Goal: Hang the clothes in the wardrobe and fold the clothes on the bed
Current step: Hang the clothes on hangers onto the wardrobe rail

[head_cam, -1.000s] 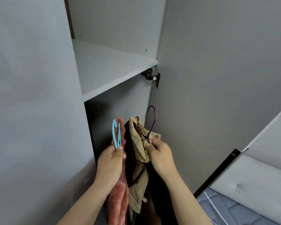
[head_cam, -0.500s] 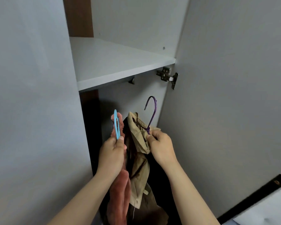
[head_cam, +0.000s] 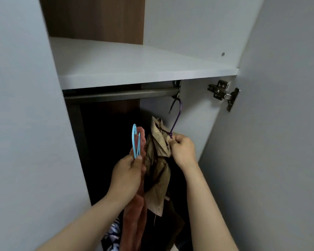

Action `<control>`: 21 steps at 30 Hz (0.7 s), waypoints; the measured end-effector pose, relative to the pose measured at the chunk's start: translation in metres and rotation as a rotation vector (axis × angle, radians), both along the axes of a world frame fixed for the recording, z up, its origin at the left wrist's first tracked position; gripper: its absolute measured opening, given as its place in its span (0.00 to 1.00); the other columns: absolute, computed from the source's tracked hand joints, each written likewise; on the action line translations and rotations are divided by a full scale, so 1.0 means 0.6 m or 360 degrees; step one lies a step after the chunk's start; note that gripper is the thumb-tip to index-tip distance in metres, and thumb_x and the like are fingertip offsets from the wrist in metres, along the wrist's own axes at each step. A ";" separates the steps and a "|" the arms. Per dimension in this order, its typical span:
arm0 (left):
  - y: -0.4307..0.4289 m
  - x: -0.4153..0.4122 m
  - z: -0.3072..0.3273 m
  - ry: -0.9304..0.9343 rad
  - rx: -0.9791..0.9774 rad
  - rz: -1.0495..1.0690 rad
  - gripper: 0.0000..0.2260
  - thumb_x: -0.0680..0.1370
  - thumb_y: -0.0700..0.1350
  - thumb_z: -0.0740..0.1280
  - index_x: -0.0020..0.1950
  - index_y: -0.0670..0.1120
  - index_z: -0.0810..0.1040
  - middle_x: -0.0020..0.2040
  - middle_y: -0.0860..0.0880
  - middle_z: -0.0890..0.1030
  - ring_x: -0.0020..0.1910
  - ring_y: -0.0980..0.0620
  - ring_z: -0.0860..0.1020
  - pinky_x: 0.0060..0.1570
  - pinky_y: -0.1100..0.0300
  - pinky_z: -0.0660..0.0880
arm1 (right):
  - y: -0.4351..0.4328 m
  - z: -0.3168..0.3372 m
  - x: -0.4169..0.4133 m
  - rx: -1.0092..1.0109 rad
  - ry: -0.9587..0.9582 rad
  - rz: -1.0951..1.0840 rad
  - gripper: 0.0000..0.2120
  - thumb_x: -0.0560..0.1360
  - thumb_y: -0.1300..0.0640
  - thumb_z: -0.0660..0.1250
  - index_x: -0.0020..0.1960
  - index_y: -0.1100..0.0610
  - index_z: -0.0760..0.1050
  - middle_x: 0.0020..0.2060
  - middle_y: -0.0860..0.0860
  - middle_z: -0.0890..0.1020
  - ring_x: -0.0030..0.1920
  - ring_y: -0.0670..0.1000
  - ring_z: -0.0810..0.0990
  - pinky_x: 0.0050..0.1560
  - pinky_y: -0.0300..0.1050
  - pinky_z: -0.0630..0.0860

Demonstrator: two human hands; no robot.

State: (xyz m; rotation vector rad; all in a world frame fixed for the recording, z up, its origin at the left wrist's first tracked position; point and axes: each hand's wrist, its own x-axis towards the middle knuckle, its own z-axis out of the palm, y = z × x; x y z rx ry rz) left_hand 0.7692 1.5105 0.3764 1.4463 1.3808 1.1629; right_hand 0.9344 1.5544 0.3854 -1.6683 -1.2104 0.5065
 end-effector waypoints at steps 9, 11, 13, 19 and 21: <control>0.018 0.004 0.012 -0.0068 -0.0082 0.0123 0.17 0.82 0.47 0.60 0.35 0.43 0.77 0.27 0.47 0.72 0.26 0.51 0.70 0.31 0.58 0.66 | 0.079 0.039 0.011 0.0105 -0.0196 0.0086 0.20 0.77 0.61 0.63 0.28 0.52 0.65 0.35 0.52 0.74 0.39 0.52 0.71 0.34 0.40 0.59; 0.019 0.002 0.009 -0.0045 -0.0097 0.0136 0.17 0.82 0.47 0.60 0.35 0.43 0.77 0.28 0.47 0.73 0.26 0.52 0.71 0.31 0.59 0.67 | 0.091 0.047 0.010 0.0136 -0.0205 0.0089 0.20 0.77 0.62 0.63 0.28 0.51 0.64 0.33 0.52 0.73 0.38 0.52 0.70 0.34 0.40 0.59; 0.022 0.001 0.006 -0.0036 -0.0111 0.0158 0.17 0.81 0.48 0.60 0.35 0.43 0.78 0.28 0.49 0.75 0.28 0.52 0.72 0.31 0.60 0.68 | 0.104 0.056 0.008 0.0141 -0.0205 0.0086 0.18 0.77 0.62 0.63 0.28 0.54 0.68 0.32 0.54 0.74 0.39 0.54 0.72 0.35 0.40 0.59; 0.031 0.002 0.001 -0.0073 -0.0139 0.0159 0.17 0.82 0.47 0.60 0.35 0.45 0.78 0.22 0.55 0.74 0.22 0.60 0.71 0.27 0.63 0.67 | 0.163 0.069 0.010 0.0060 -0.0243 0.0054 0.11 0.77 0.59 0.64 0.53 0.64 0.81 0.52 0.63 0.83 0.54 0.60 0.79 0.44 0.39 0.67; 0.032 0.002 0.000 -0.0079 -0.0138 0.0176 0.17 0.82 0.47 0.60 0.35 0.46 0.78 0.22 0.55 0.74 0.22 0.59 0.71 0.27 0.63 0.67 | 0.178 0.066 0.008 0.0010 -0.0271 0.0047 0.11 0.77 0.59 0.64 0.53 0.63 0.81 0.53 0.62 0.82 0.55 0.61 0.79 0.43 0.40 0.67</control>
